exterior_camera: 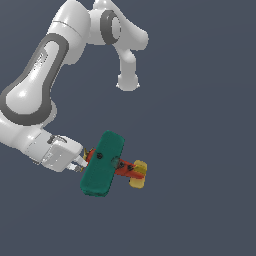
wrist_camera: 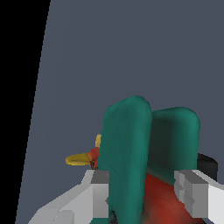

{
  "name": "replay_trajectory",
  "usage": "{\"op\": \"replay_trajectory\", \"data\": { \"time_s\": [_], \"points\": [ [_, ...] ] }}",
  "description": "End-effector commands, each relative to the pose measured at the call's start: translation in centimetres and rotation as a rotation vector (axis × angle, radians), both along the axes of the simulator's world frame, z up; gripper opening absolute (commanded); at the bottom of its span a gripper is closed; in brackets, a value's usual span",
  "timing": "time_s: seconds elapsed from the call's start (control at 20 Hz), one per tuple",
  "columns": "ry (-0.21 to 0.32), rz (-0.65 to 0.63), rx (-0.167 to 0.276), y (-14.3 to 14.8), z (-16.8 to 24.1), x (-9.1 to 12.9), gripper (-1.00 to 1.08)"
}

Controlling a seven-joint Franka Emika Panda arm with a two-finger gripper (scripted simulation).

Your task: Pick up the object and move it to a goal position.

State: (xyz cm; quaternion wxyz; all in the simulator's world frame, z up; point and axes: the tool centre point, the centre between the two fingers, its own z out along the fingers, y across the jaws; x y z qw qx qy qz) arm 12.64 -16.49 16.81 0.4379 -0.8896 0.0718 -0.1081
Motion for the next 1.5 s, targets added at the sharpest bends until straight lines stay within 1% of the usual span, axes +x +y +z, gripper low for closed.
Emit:
{"op": "replay_trajectory", "data": {
  "time_s": [0.0, 0.3, 0.6, 1.2, 1.45],
  "points": [
    [-0.004, 0.0, 0.003, 0.0, 0.0, 0.1, 0.28],
    [-0.024, 0.016, 0.022, 1.2, 0.5, 0.6, 0.28],
    [-0.012, 0.013, 0.05, 2.0, 0.0, 0.6, 0.28],
    [-0.014, -0.012, 0.072, 0.8, -1.3, 0.7, 0.28],
    [-0.031, -0.001, 0.077, 1.2, -0.3, 1.1, 0.28]
  ]
}}
